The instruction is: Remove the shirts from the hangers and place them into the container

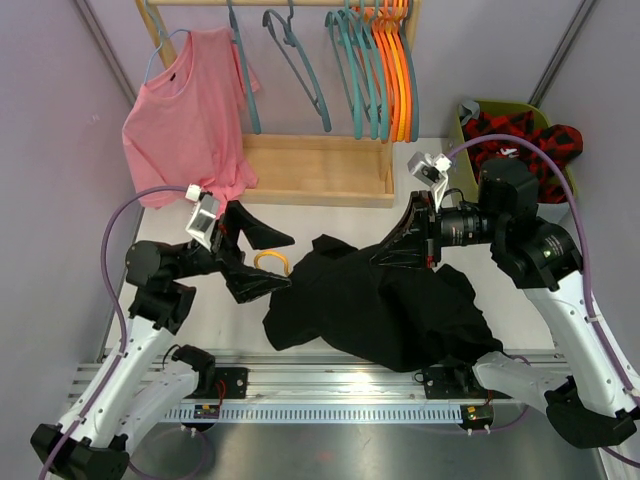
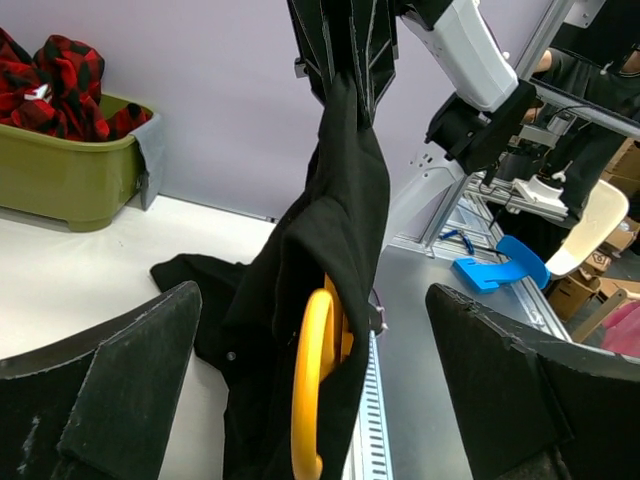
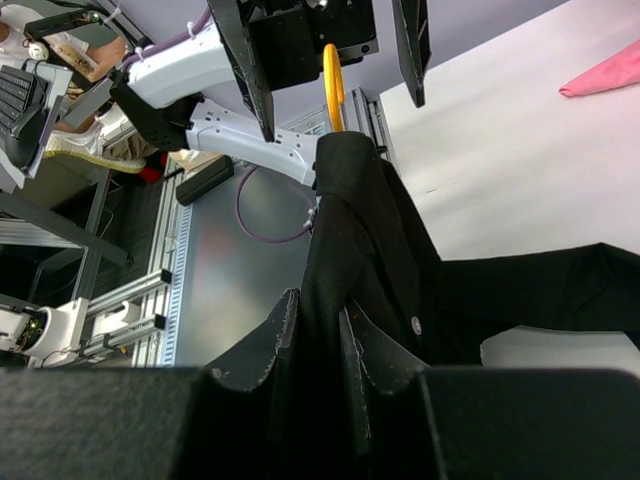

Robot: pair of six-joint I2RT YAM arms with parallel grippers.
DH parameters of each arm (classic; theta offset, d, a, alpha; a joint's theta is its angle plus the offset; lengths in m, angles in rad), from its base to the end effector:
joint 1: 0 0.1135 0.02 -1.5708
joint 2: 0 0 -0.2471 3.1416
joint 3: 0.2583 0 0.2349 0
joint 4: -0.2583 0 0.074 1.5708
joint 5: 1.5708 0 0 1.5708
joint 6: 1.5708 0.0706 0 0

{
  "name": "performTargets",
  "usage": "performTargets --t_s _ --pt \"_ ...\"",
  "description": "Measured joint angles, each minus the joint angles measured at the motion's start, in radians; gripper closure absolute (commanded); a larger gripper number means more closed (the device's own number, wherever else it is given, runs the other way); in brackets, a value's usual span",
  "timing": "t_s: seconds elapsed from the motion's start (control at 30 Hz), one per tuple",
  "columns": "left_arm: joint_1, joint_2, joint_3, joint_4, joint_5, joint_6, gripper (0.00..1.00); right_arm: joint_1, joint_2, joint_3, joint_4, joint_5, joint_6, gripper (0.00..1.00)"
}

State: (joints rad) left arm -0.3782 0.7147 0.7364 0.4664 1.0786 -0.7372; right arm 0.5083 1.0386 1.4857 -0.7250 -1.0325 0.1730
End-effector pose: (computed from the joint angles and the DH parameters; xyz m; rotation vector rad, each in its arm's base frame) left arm 0.1201 -0.1147 0.3907 0.8624 1.2509 -1.4947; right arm 0.1272 0.1403 0.4485 -1.0533 1.6349 1.4071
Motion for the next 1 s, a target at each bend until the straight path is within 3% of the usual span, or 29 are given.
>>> performTargets --t_s 0.07,0.1,0.2,0.23,0.3,0.53,0.57,0.73,0.8,1.0 --pt "-0.011 0.004 0.0 -0.001 -0.01 0.0 0.19 0.01 0.005 0.0 0.002 0.007 0.0 1.0" --pt "-0.015 0.008 0.0 -0.001 -0.013 0.002 0.39 0.013 0.006 0.0 0.003 0.014 0.001 1.0" --pt "-0.021 0.013 0.002 0.0 -0.017 0.01 0.62 0.015 0.006 0.0 0.005 0.028 0.003 1.0" --pt "-0.022 0.013 0.002 -0.002 -0.017 0.012 0.8 0.015 0.006 0.0 0.006 0.03 0.005 1.0" --pt "-0.024 0.013 0.003 -0.005 -0.018 0.019 1.0 0.016 0.006 0.0 0.011 0.036 0.008 1.0" --pt "-0.027 -0.011 0.005 -0.025 -0.029 0.044 1.0 0.02 0.006 0.0 0.026 0.043 0.013 0.98" --pt "-0.027 -0.014 0.005 -0.029 -0.033 0.049 1.0 0.021 0.006 0.0 0.026 0.044 0.013 0.66" --pt "-0.029 -0.022 0.03 -0.116 -0.04 0.1 1.0 0.021 0.002 0.0 0.031 0.069 0.007 0.26" --pt "-0.029 -0.024 0.062 -0.188 -0.051 0.146 1.0 0.021 -0.008 0.0 0.026 0.089 -0.012 0.19" --pt "-0.029 -0.056 0.185 -0.453 -0.095 0.315 1.0 0.022 -0.047 -0.007 -0.019 0.142 -0.072 0.18"
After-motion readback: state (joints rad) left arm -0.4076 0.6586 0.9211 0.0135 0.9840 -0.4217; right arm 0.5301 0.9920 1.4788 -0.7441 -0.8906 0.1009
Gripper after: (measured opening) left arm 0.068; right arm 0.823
